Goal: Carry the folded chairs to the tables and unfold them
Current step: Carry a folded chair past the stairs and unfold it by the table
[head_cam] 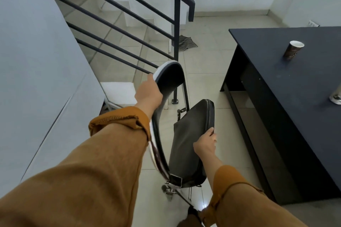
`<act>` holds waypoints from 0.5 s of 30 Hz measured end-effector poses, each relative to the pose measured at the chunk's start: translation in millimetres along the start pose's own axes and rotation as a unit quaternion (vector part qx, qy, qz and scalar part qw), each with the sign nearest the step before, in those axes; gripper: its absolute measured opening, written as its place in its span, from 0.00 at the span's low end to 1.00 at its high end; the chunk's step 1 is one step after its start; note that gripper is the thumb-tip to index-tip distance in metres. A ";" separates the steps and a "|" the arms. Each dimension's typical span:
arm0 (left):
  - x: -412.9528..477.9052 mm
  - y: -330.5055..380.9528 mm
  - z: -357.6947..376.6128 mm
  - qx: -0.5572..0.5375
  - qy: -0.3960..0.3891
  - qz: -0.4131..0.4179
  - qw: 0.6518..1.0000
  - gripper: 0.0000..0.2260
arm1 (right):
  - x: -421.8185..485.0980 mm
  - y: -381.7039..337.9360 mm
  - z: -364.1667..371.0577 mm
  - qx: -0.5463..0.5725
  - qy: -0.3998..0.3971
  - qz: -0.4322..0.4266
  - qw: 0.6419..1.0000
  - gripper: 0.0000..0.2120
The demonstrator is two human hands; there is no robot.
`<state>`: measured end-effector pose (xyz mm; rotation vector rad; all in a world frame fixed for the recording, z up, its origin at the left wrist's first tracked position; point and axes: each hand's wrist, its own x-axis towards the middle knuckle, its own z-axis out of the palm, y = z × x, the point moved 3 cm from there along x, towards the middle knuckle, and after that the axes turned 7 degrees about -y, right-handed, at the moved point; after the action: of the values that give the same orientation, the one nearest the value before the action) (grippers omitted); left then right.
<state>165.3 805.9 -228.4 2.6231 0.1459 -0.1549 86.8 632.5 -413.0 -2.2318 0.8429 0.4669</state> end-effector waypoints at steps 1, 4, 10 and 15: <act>-5.5 1.2 3.5 -0.004 0.008 0.000 1.000 0.25 | -5.3 7.0 3.4 -0.013 0.010 -0.006 1.000 0.42; -23.2 0.3 16.2 -0.005 0.035 -0.001 0.999 0.27 | -17.3 26.2 10.2 -0.034 0.025 -0.016 0.999 0.44; -53.6 -8.1 34.5 -0.022 0.089 0.014 0.996 0.32 | -30.5 53.7 16.5 -0.051 0.041 -0.051 0.997 0.44; -73.5 -10.9 39.5 -0.032 0.101 0.032 0.994 0.34 | -38.3 70.1 20.6 -0.038 0.048 -0.059 0.996 0.45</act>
<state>88.0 790.4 -257.8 2.5707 0.1331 0.1367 9.4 625.6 -440.5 -2.3742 0.7480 0.3427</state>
